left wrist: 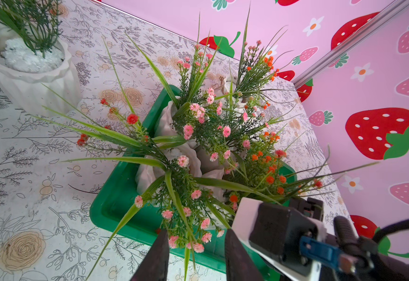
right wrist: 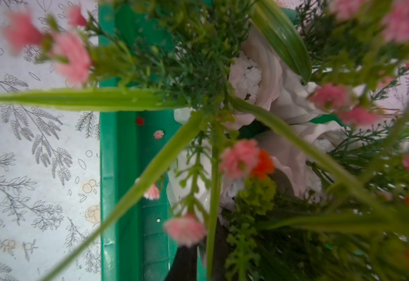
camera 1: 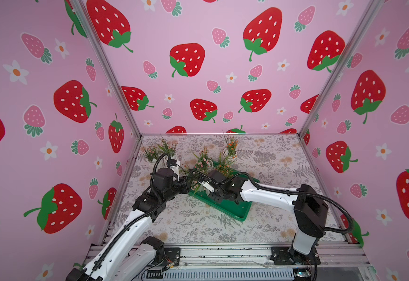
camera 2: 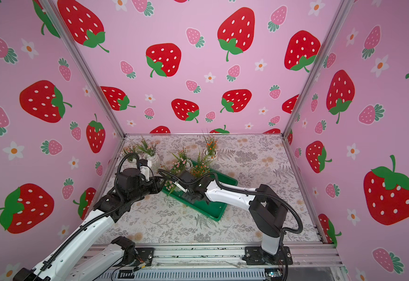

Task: Put the potted gypsophila into the storage box
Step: Place the baby's breath potted plant at the storage box.

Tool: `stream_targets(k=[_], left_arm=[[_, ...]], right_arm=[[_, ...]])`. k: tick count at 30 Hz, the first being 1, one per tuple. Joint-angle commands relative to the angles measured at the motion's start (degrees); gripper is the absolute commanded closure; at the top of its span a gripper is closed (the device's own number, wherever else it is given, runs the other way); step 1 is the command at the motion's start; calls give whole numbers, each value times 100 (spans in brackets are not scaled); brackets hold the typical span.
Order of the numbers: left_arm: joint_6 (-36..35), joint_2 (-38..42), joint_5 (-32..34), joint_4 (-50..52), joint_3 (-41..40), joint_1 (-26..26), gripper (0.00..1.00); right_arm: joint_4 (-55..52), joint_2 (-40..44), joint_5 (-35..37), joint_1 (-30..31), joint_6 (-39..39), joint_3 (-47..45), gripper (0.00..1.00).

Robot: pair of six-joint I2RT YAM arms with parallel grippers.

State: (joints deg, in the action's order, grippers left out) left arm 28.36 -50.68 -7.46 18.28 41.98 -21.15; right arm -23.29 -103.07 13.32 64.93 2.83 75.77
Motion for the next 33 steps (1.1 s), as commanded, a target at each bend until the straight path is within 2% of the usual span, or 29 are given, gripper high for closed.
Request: stream_targets(k=[1, 4, 7, 13, 17, 26, 33], left_arm=[[21, -36, 16, 97, 59, 60, 59], [44, -22, 51, 144, 67, 70, 59], [75, -19, 73, 211, 87, 90, 59], [195, -29, 150, 314, 131, 194, 59], [304, 1, 306, 337, 127, 242, 58], [614, -107, 272, 154, 54, 455, 53], [807, -259, -5, -275, -131, 773, 51]], right_arm=[[249, -88, -158, 29, -123, 233, 93], [197, -96, -296, 20, -170, 255, 81], [175, 52, -419, 20, -236, 189, 75], [86, 709, -728, -35, -374, -60, 71], [154, 1491, -1344, -329, -498, -464, 66], [267, 2783, -2830, -1876, -1169, -1235, 60], [282, 2743, -3280, -3120, -2038, -1357, 60]])
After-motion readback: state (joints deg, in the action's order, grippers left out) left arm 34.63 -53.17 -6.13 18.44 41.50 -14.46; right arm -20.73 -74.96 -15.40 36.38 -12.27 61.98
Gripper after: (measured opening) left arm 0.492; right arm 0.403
